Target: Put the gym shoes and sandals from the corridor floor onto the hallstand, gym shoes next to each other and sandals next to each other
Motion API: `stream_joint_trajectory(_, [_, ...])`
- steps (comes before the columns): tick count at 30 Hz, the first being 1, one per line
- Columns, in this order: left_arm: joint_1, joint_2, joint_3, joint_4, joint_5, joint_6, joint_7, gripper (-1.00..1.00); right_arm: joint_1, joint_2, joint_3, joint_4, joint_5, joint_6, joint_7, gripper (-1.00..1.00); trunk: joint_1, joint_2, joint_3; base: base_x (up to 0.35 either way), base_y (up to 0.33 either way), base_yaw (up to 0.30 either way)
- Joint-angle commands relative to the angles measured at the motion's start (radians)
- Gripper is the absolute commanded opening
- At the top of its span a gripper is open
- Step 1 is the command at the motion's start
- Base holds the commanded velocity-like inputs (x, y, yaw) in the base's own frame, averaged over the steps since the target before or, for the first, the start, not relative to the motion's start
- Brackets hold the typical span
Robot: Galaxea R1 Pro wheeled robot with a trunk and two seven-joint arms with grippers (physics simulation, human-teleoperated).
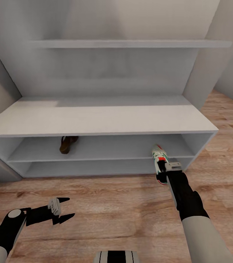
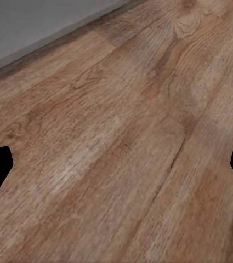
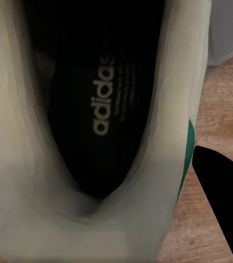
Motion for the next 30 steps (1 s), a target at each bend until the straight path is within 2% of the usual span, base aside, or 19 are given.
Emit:
stream_joint_trajectory(1, [-0.001,-0.001,0.004,-0.001,-0.009,-0.01,-0.003,1.0,-0.001,0.001,-0.002,-0.001,0.001,0.004,0.001,-1.0,0.0,0.0,-0.001,0.021,0.0,0.0])
stream_joint_trajectory(4, [-0.001,-0.001,0.004,-0.001,-0.014,-0.01,-0.003,1.0,0.0,0.0,-0.002,-0.001,0.001,0.004,0.001,-1.0,0.0,0.0,-0.001,0.124,0.0,0.0])
stream_joint_trajectory(11, [-0.001,-0.002,0.004,-0.001,-0.085,-0.01,-0.003,1.0,0.0,0.0,-0.002,-0.001,0.001,0.004,0.001,-1.0,0.0,0.0,-0.001,0.306,0.0,0.0])
stream_joint_trajectory(22, [-0.001,-0.003,0.004,0.0,-0.094,-0.01,-0.003,1.0,0.0,-0.001,-0.004,0.0,0.001,0.004,0.001,-1.0,0.0,0.0,-0.001,0.099,0.0,0.0])
stream_joint_trajectory(30, [-0.001,-0.004,0.004,-0.001,-0.094,-0.01,-0.003,1.0,0.0,-0.001,-0.005,0.004,0.001,0.003,0.001,-1.0,0.0,0.0,-0.001,0.271,0.0,0.0])
